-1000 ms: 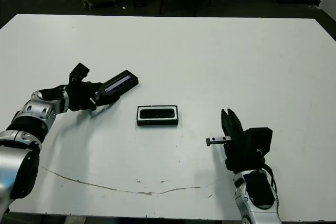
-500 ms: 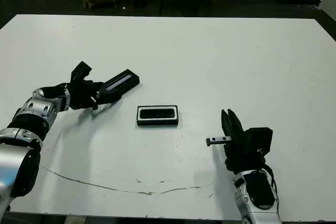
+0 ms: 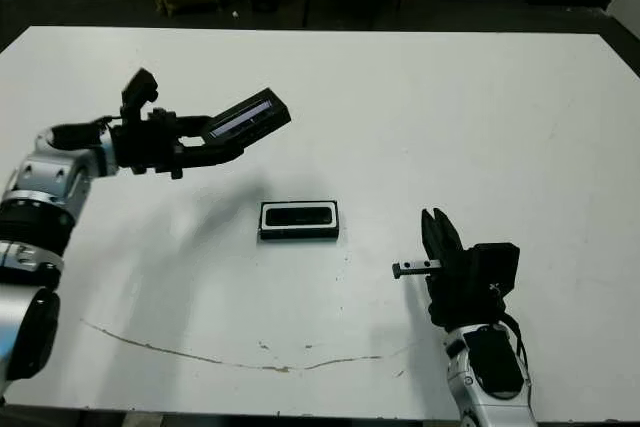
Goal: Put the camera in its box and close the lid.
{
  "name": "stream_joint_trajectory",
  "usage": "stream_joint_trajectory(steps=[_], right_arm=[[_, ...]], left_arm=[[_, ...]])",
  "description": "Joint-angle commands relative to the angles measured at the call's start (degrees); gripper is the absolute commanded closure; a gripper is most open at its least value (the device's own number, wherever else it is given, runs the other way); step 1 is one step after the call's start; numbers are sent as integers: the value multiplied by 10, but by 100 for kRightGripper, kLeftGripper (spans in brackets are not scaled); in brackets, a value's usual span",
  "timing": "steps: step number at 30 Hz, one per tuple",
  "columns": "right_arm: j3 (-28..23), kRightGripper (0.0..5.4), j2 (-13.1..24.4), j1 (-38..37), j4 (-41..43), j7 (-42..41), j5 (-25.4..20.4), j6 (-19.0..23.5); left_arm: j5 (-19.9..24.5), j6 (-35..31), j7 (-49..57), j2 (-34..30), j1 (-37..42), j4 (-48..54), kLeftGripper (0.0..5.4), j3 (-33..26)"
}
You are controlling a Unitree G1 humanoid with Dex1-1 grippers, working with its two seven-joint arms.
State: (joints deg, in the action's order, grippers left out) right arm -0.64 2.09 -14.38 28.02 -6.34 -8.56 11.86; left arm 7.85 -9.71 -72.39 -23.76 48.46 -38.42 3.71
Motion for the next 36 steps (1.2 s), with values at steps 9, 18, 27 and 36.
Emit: stream_joint_trajectory(steps=[9, 18, 27, 36], right_arm=[[1, 540, -6, -11, -18, -1, -13, 2], [0, 540, -4, -11, -26, -9, -14, -8], [-2, 540, -5, -7, -54, -21, -21, -42], [-7, 540, -6, -5, -61, -26, -29, -48]], left_arm=[[-18, -16, -99, -12, 41, 40, 288, 94], [-13, -26, -109, -2, 4, 40, 288, 117], [-8, -3, -83, 8, -32, 44, 288, 111], [-11, -19, -65, 15, -44, 43, 288, 114]])
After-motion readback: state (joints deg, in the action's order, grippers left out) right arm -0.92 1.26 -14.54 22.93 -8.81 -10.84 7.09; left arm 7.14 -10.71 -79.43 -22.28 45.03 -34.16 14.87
